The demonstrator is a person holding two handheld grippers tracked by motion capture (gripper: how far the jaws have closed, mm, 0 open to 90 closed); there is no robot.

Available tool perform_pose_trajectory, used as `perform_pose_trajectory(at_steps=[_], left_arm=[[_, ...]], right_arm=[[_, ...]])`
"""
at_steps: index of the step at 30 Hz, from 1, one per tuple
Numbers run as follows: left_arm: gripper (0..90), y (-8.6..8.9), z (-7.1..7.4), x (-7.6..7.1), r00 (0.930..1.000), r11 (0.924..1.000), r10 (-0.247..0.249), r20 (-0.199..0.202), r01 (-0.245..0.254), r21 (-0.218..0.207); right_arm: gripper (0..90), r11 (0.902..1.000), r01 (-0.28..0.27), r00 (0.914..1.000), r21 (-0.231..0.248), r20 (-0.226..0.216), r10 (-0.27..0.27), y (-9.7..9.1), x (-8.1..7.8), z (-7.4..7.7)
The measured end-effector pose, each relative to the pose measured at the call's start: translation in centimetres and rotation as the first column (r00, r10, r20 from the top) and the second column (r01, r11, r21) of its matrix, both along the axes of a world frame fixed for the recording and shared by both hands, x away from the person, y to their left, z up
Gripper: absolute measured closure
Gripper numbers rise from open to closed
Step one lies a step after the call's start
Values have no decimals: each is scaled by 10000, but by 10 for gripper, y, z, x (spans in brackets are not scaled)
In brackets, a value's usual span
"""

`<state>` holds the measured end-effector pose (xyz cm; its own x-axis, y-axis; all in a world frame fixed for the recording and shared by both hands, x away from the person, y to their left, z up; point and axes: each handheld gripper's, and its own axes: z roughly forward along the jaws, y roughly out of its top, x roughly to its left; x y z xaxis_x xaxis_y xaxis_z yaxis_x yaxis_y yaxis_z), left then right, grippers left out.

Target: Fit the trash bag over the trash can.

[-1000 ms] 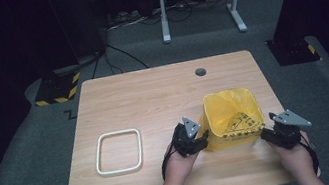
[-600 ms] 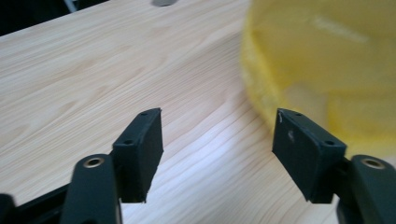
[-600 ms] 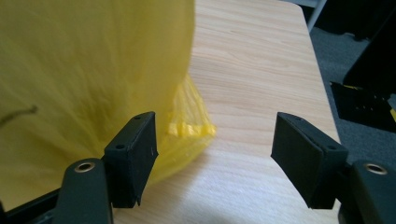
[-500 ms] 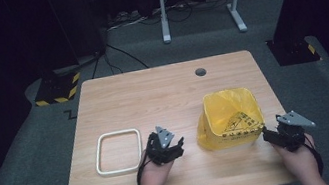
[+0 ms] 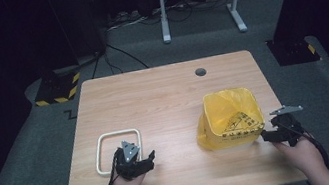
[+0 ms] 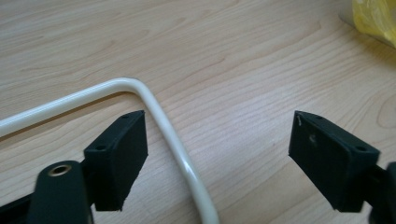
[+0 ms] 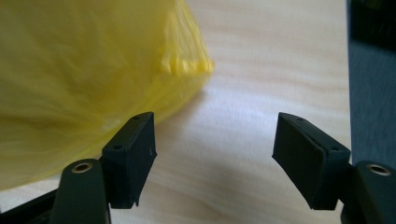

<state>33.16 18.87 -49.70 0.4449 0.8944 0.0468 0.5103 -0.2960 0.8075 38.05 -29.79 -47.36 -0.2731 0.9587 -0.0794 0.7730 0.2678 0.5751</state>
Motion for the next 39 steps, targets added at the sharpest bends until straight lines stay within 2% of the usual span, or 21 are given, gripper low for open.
perform_pose_trajectory(at_steps=[2,4,5,6,9,10,13,14,15,16,17,20,22,23,25,28,29,30,33,34,39], left_arm=[[179,4,1,-3,9999,10000,-2,111,2,-21],[166,8,-1,-4,10000,10000,-29,80,30,-91],[158,8,-2,-4,10000,10000,3,76,-3,-78],[156,9,-3,-4,10000,10000,-16,83,16,51],[149,10,-6,-4,9997,9997,-186,-129,184,-141],[150,9,-6,-4,9996,9997,-238,-166,236,-107],[150,7,-5,-5,9993,9989,-353,-152,349,-303],[150,7,-6,-4,9989,9987,-446,-146,442,-258],[150,6,-6,-5,9986,9985,-499,-170,495,-232],[150,5,-6,-5,9982,9981,-584,-146,582,-200],[150,5,-6,-5,9980,9980,-613,-153,610,-187],[150,4,-5,-5,9973,9972,-726,-107,724,-199],[150,4,-6,-4,9971,9968,-755,-74,753,-261],[150,4,-6,-4,9970,9967,-773,-104,770,-241],[150,4,-6,-4,9967,9966,-796,-137,793,-243],[150,3,-7,-4,9966,9963,-811,-137,806,-306],[150,2,-7,-4,9965,9962,-819,-146,814,-316],[150,2,-7,-4,9964,9961,-833,-139,829,-294],[150,0,-7,-4,9962,9959,-861,-148,856,-285],[150,0,-7,-4,9958,9956,-902,-154,898,-273],[150,-1,-7,-4,9961,9959,-875,-77,873,-237]], right_arm=[[317,9999,139,9965,80,-825,-132,-1,6,1],[306,9998,148,9875,-105,-1569,-163,0,12,-1],[297,9996,172,9769,-244,-2126,-220,0,17,-3],[297,9992,230,9691,-331,-2449,-304,0,19,-4],[301,9957,347,9387,-864,-3390,-622,2,28,-8],[309,9941,355,9270,-1027,-3682,-712,3,31,-9],[303,9935,696,8814,-904,-4608,-1037,2,39,-10],[295,9919,692,8715,-1068,-4773,-1122,2,41,-10],[297,9896,833,8518,-1170,-5071,-1316,3,43,-10],[296,9892,878,8385,-1176,-5274,-1372,3,45,-10],[292,9894,895,8164,-1143,-5606,-1386,4,46,-11],[254,9906,379,8069,-1317,-5807,-1080,6,46,-12],[242,9872,908,7848,-1309,-6009,-1519,5,48,-12],[229,9859,1059,7816,-1297,-6021,-1632,5,49,-13],[195,9820,1299,7642,-1369,-6173,-1871,3,50,-13],[149,9854,1345,7660,-1041,-6199,-1700,2,49,-15],[187,9853,1375,7697,-1010,-6153,-1705,1,50,-14],[205,9844,1525,7644,-873,-6210,-1735,0,50,-11],[236,9828,1662,7509,-808,-6357,-1792,-2,51,7],[245,9812,1762,7420,-782,-6445,-1846,-3,51,16],[280,9769,2000,7287,-752,-6551,-1996,0,52,63]])
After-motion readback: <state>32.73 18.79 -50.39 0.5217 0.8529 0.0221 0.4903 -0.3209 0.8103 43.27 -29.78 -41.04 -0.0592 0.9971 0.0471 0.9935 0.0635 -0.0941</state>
